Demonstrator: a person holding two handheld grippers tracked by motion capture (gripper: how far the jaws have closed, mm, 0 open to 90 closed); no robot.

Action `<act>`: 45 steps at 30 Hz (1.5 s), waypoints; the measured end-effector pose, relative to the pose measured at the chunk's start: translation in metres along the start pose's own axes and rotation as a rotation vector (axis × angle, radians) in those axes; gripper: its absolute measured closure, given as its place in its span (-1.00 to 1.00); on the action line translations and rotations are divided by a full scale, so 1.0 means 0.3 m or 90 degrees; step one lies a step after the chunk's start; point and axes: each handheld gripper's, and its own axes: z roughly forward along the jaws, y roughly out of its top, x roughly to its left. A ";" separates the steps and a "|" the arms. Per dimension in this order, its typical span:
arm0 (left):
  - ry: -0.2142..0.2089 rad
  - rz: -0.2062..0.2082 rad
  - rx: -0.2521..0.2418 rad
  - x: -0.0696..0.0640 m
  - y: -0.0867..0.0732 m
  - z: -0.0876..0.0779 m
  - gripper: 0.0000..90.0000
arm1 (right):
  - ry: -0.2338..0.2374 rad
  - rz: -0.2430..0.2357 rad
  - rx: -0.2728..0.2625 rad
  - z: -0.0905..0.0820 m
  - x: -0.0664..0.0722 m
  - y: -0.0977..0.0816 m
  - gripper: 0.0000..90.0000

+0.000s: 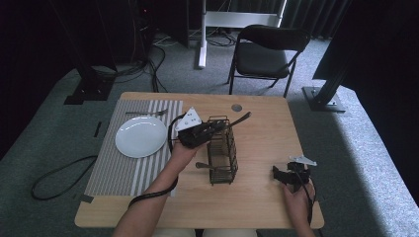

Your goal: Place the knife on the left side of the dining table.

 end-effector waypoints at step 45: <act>0.007 0.093 -0.041 -0.118 0.414 -0.362 0.87 | 0.000 -0.002 0.000 0.000 0.000 0.000 -0.74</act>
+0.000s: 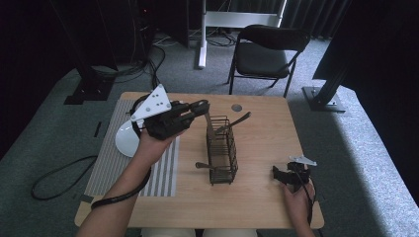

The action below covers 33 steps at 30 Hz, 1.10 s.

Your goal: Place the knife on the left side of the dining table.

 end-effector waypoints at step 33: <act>0.245 -0.159 0.036 0.100 -0.379 -0.330 0.86 | 0.000 0.002 0.000 0.000 0.001 0.000 -0.74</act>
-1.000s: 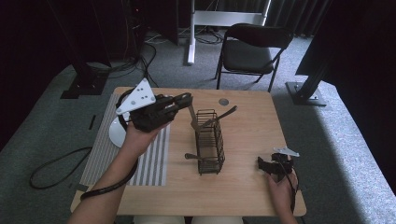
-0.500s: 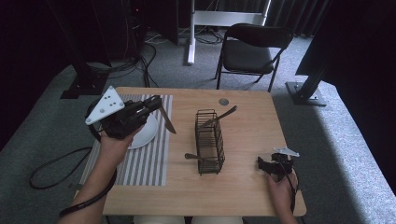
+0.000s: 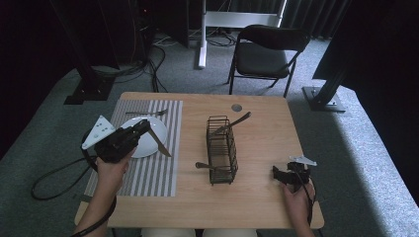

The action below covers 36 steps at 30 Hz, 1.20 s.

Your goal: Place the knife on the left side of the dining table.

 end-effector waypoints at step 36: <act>0.165 -0.145 0.026 0.089 -0.240 -0.026 0.65 | 0.000 -0.001 0.001 0.000 0.000 0.000 -0.74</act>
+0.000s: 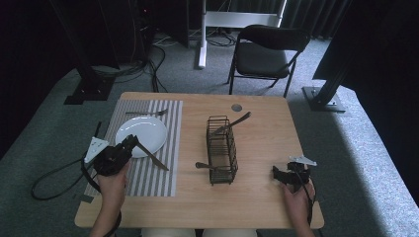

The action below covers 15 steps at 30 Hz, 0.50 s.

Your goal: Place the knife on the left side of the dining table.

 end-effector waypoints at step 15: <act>0.107 -0.016 -0.014 0.149 -0.106 -0.054 0.54 | -0.001 0.002 -0.001 0.000 0.001 0.000 -0.74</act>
